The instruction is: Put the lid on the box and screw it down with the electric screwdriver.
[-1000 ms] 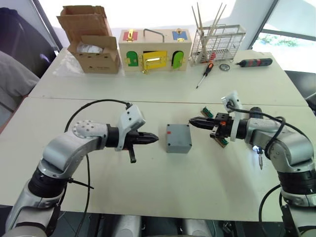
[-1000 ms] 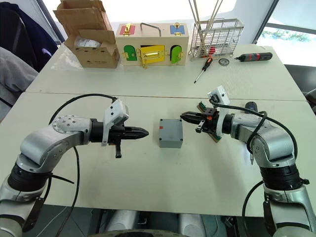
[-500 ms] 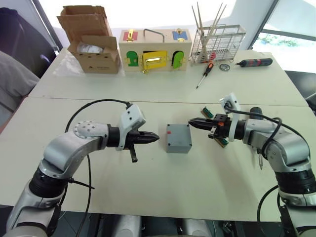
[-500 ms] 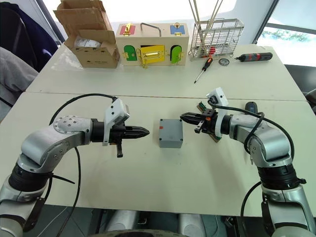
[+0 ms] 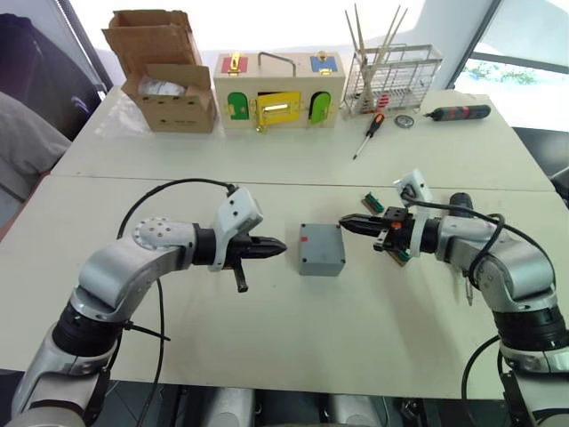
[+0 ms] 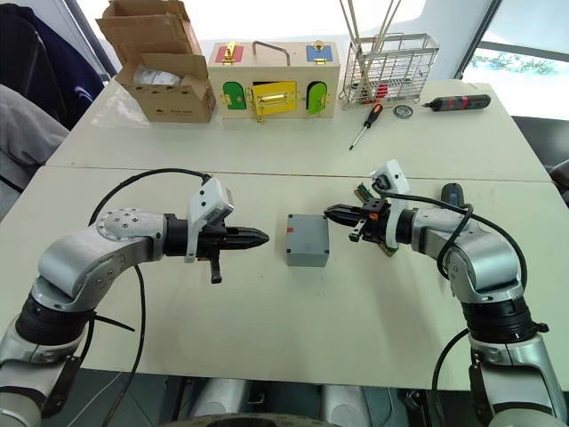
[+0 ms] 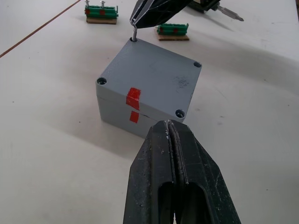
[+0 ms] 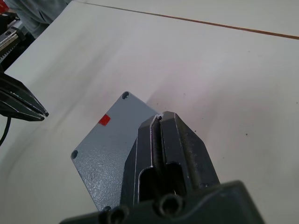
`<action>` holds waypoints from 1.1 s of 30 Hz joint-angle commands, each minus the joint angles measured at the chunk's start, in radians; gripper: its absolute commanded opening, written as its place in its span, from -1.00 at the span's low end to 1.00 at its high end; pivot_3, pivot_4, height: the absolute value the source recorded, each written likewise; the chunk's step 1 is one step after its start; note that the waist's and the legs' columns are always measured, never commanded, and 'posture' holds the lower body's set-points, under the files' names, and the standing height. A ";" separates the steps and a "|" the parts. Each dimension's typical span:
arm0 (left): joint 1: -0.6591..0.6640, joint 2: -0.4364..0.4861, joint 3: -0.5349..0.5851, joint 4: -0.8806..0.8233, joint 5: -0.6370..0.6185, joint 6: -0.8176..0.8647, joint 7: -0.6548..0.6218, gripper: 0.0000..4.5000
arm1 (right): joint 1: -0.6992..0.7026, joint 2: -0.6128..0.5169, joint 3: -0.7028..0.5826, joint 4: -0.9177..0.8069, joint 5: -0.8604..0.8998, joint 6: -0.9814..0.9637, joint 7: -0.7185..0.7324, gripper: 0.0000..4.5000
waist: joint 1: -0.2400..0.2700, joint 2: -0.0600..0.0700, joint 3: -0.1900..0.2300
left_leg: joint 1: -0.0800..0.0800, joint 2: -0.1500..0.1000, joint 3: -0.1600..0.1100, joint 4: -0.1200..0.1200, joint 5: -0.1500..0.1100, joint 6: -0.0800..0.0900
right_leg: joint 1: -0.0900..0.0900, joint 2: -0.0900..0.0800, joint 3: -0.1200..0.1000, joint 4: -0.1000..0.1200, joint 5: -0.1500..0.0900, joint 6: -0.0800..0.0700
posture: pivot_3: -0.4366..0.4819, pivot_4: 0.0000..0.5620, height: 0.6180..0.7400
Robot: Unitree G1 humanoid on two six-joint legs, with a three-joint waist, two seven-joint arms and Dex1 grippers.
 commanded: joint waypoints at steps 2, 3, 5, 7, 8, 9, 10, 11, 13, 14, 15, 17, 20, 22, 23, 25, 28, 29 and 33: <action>-0.008 0.003 0.003 -0.030 0.001 -0.010 0.002 -1.00 | -0.002 0.003 0.002 -0.003 -0.018 -0.029 0.005 -0.99 | 0.000 0.000 0.000 | 0.000 0.000 0.000 0.000 0.000 0.000 | 0.000 0.000 0.000 0.000 0.000 0.000 | -0.05 -0.47 1.00; -0.008 0.003 0.003 -0.030 0.001 -0.010 0.002 -1.00 | -0.002 0.003 0.003 -0.002 -0.020 -0.031 0.006 -0.99 | 0.000 0.000 0.000 | 0.000 0.000 0.000 0.000 0.000 0.000 | 0.000 0.000 0.000 0.000 0.000 0.000 | -0.05 -0.47 1.00; -0.008 0.003 0.002 -0.031 0.002 -0.010 0.004 -1.00 | -0.002 0.003 0.006 0.000 -0.024 -0.034 0.007 -0.99 | 0.000 0.000 0.000 | 0.000 0.000 0.000 0.000 0.000 0.000 | 0.000 0.000 0.000 0.000 0.000 0.000 | -0.05 -0.47 1.00; -0.008 0.003 0.002 -0.031 0.003 -0.011 0.005 -1.00 | -0.002 0.004 0.008 0.002 -0.027 -0.036 0.008 -0.99 | 0.000 0.000 0.000 | 0.000 0.000 0.000 0.000 0.000 0.000 | 0.000 0.000 0.000 0.000 0.000 0.000 | -0.05 -0.47 1.00; -0.009 0.003 0.002 -0.029 0.004 -0.011 0.005 -1.00 | -0.004 0.004 0.009 0.004 -0.029 -0.037 0.008 -0.99 | 0.000 0.000 0.000 | 0.000 0.000 0.000 0.000 0.000 0.000 | 0.000 0.000 0.000 0.000 0.000 0.000 | -0.05 -0.47 1.00; -0.009 0.003 0.002 -0.028 0.004 -0.012 0.005 -1.00 | -0.005 0.004 0.010 0.005 -0.030 -0.038 0.008 -0.99 | 0.000 0.000 0.000 | 0.000 0.000 0.000 0.000 0.000 0.000 | 0.000 0.000 0.000 0.000 0.000 0.000 | -0.05 -0.47 1.00; -0.010 0.003 0.001 -0.027 0.005 -0.013 0.004 -1.00 | -0.006 0.004 0.010 0.006 -0.033 -0.039 0.008 -0.99 | 0.000 0.000 0.000 | 0.000 0.000 0.000 0.000 0.000 0.000 | 0.000 0.000 0.000 0.000 0.000 0.000 | -0.05 -0.47 1.00; -0.010 0.003 0.000 -0.026 0.006 -0.014 0.004 -1.00 | -0.006 0.003 0.010 0.008 -0.034 -0.040 0.008 -0.99 | 0.000 0.000 0.000 | 0.000 0.000 0.000 0.000 0.000 0.000 | 0.000 0.000 0.000 0.000 0.000 0.000 | -0.05 -0.47 1.00; -0.011 0.003 -0.001 -0.025 0.008 -0.015 0.004 -1.00 | -0.008 0.001 0.006 0.007 -0.033 -0.040 0.009 -0.58 | 0.000 0.000 0.000 | 0.000 0.000 0.000 0.000 0.000 0.000 | 0.000 0.000 0.000 0.000 0.000 0.000 | -0.05 -0.47 1.00; -0.011 0.003 -0.001 -0.025 0.008 -0.015 0.004 -1.00 | -0.009 0.000 0.005 0.007 -0.032 -0.039 0.009 -0.36 | 0.000 0.000 0.000 | 0.000 0.000 0.000 0.000 0.000 0.000 | 0.000 0.000 0.000 0.000 0.000 0.000 | -0.05 -0.47 1.00; -0.011 0.003 -0.001 -0.025 0.008 -0.015 0.004 -1.00 | -0.011 0.001 0.002 0.005 -0.030 -0.037 0.008 -0.12 | 0.000 0.000 0.000 | 0.000 0.000 0.000 0.000 0.000 0.000 | 0.000 0.000 0.000 0.000 0.000 0.000 | -0.05 -0.47 1.00; -0.011 0.002 -0.002 -0.023 0.009 -0.017 0.003 -1.00 | -0.016 0.001 -0.005 0.003 -0.026 -0.035 0.006 0.34 | 0.000 0.000 0.000 | 0.000 0.000 0.000 0.000 0.000 0.000 | 0.000 0.000 0.000 0.000 0.000 0.000 | -0.05 -0.47 1.00; -0.014 -0.001 -0.004 -0.017 0.013 -0.024 0.003 -1.00 | -0.027 -0.003 -0.023 0.003 -0.020 -0.033 0.002 0.91 | 0.000 0.000 0.000 | 0.000 0.000 0.000 0.000 0.000 0.000 | 0.000 0.000 0.000 0.000 0.000 0.000 | -0.05 -0.47 1.00; -0.021 -0.016 -0.001 -0.006 0.014 -0.037 0.007 -1.00 | -0.060 0.005 -0.076 0.020 -0.006 -0.021 -0.040 0.98 | 0.000 0.000 0.000 | 0.000 0.000 0.000 0.000 0.000 0.000 | 0.000 0.000 0.000 0.000 0.000 0.000 | -0.05 -0.47 1.00; -0.030 -0.029 0.002 0.000 0.013 -0.041 0.013 -1.00 | -0.076 0.003 -0.111 0.025 0.016 -0.004 -0.053 0.98 | 0.001 0.000 0.000 | 0.000 0.000 0.000 0.000 0.000 0.000 | 0.000 0.000 0.000 0.000 0.000 0.000 | -0.05 -0.47 1.00; -0.053 -0.060 0.011 0.013 0.000 -0.042 0.018 -1.00 | -0.122 -0.002 -0.189 0.044 0.064 0.048 -0.088 0.98 | 0.003 0.000 0.000 | 0.000 0.000 0.000 0.000 0.000 0.000 | 0.000 0.000 0.000 0.000 0.000 0.000 | -0.05 -0.47 1.00; -0.096 -0.075 -0.005 0.009 -0.012 -0.052 -0.019 -1.00 | -0.236 -0.087 -0.264 0.144 0.064 0.157 -0.138 0.98 | 0.002 0.000 0.000 | 0.000 0.000 0.000 0.000 0.000 0.000 | 0.000 0.000 0.000 0.000 0.000 0.000 | -0.05 -0.47 1.00; -0.109 -0.076 -0.015 0.003 -0.011 -0.058 -0.033 -1.00 | -0.269 -0.140 -0.253 0.190 0.037 0.185 -0.136 0.98 | 0.002 0.000 0.000 | 0.000 0.000 0.000 0.000 0.000 0.000 | 0.000 0.000 0.000 0.000 0.000 0.000 | -0.05 -0.47 1.00; -0.134 -0.082 -0.058 -0.025 0.000 -0.086 -0.073 -1.00 | -0.375 -0.366 -0.127 0.361 -0.047 0.258 -0.032 0.98 | 0.000 0.000 0.000 | -0.001 -0.001 0.000 -0.002 0.000 0.001 | 0.000 0.000 0.000 -0.001 0.000 0.000 | -0.05 -0.47 1.00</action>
